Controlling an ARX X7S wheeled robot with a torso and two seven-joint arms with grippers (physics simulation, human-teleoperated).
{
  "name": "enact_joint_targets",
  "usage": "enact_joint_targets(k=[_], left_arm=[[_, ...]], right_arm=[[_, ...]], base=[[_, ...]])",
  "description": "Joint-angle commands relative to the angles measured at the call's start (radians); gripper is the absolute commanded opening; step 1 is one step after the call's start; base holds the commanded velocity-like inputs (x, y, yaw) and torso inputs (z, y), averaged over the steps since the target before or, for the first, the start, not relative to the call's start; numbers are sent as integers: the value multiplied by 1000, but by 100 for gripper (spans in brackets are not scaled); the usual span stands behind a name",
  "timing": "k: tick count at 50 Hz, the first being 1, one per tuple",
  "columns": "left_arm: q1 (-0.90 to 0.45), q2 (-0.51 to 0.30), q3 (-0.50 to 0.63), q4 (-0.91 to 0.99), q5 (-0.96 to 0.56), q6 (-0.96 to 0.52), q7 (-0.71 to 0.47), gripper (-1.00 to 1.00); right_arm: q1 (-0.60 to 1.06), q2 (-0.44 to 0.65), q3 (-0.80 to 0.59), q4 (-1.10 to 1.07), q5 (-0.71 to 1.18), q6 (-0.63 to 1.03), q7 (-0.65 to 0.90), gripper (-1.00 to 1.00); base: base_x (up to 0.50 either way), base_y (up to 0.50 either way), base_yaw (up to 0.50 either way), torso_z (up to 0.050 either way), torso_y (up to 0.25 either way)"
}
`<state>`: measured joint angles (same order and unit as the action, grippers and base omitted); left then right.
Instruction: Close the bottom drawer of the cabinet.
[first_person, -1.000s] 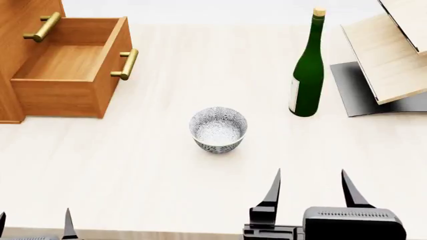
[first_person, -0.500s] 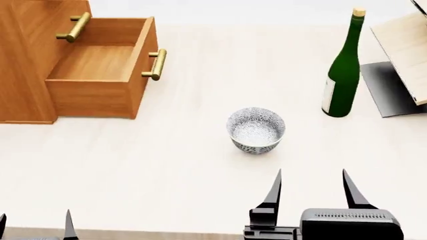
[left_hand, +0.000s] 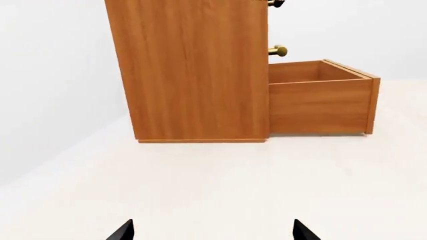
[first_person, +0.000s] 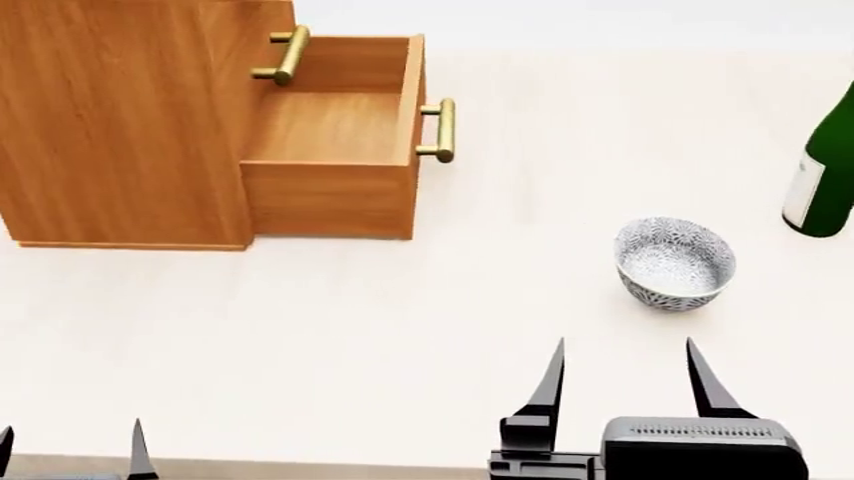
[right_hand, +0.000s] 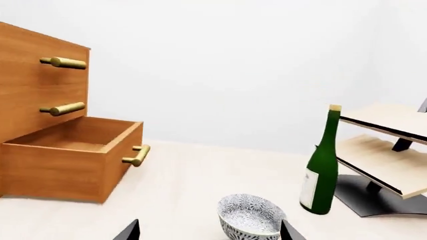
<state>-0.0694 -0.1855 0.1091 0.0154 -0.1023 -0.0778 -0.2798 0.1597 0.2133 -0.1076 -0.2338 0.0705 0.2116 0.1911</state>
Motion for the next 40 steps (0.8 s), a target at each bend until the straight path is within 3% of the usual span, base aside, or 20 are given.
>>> enact_joint_targets(k=[1, 29, 40], left_arm=[[15, 9, 1, 6, -16, 55, 38, 100], [12, 0, 23, -5, -29, 61, 29, 100], [12, -4, 28, -7, -34, 63, 25, 100]], right_arm=[[-2, -5, 12, 3, -12, -14, -15, 100], [0, 5, 11, 18, 7, -19, 2, 100], [-1, 2, 23, 16, 40, -21, 3, 100]], base=[[0, 500, 0, 0, 0], [0, 500, 0, 0, 0], [0, 18, 0, 0, 0]])
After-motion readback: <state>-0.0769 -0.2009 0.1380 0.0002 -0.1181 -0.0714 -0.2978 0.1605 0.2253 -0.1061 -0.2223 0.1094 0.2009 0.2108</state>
